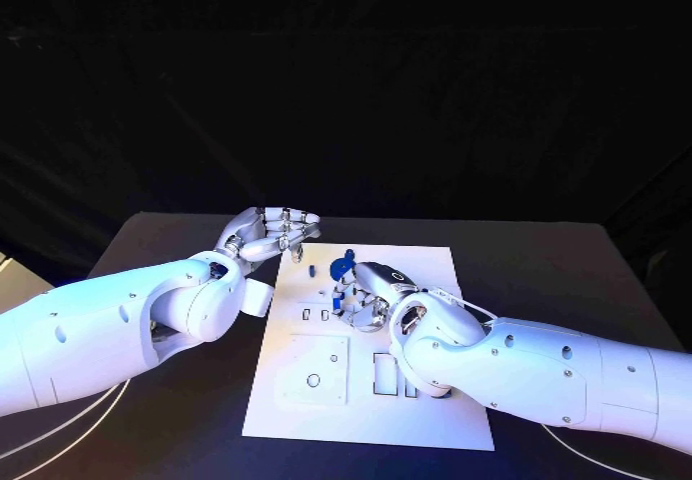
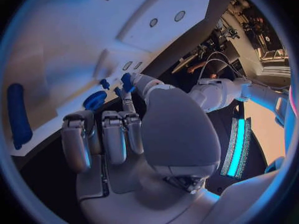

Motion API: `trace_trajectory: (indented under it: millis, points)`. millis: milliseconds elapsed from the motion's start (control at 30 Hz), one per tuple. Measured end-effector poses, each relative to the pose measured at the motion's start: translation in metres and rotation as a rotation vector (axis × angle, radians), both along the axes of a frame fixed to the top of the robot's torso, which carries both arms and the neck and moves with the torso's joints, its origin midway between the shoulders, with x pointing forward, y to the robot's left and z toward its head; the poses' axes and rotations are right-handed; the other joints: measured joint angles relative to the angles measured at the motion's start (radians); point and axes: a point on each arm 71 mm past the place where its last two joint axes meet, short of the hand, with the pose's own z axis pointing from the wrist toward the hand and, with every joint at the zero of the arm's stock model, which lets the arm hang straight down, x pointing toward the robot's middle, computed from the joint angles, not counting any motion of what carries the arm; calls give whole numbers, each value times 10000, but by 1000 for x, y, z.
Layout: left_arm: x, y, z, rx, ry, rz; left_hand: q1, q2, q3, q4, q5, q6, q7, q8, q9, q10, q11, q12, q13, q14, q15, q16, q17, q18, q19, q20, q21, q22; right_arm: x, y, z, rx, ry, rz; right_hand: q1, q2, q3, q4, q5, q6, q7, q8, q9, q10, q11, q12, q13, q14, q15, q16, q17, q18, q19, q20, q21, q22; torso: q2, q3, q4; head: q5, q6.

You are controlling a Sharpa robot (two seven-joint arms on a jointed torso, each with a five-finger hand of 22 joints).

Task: Assemble the parts on the task board

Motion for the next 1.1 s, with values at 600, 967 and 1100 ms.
trace_trajectory:
  millis: [600,967,1100]
  points:
    - [0,-2,-1,116,107,-6,-39,39,-98,-99,0,-268,-15,352,217,-965,-97,2055,1379,196,-87,761,425,0,144,-69,247,245,0,10,-12,-385,-101,95,-220,-116,-1,0,1,-13,-14,4,11,-1,0,0,-2,0,1,0,-2,1,0,-72,0,-1,-9,12,-34,115,-100]
    - [0,-1,-1,157,141,17,-39,39,-98,-99,0,-305,-52,389,240,-1057,-118,2366,1544,269,-88,924,552,0,180,-34,285,307,-1,11,-15,-471,-157,152,-262,-159,-1,1,-41,-15,-14,-1,11,-1,0,0,-2,0,1,0,-3,1,0,-72,0,-3,-9,12,-27,170,-137]
    - [0,-1,-1,168,149,17,-39,40,-98,-99,0,-306,-53,402,249,-1107,-101,2484,1607,338,-86,993,607,0,216,-69,323,333,-2,12,-15,-488,-186,176,-262,-158,-1,0,-42,-15,-14,-2,11,-1,0,-1,-2,0,1,0,-4,0,0,-71,0,-3,-9,12,-37,177,-137]
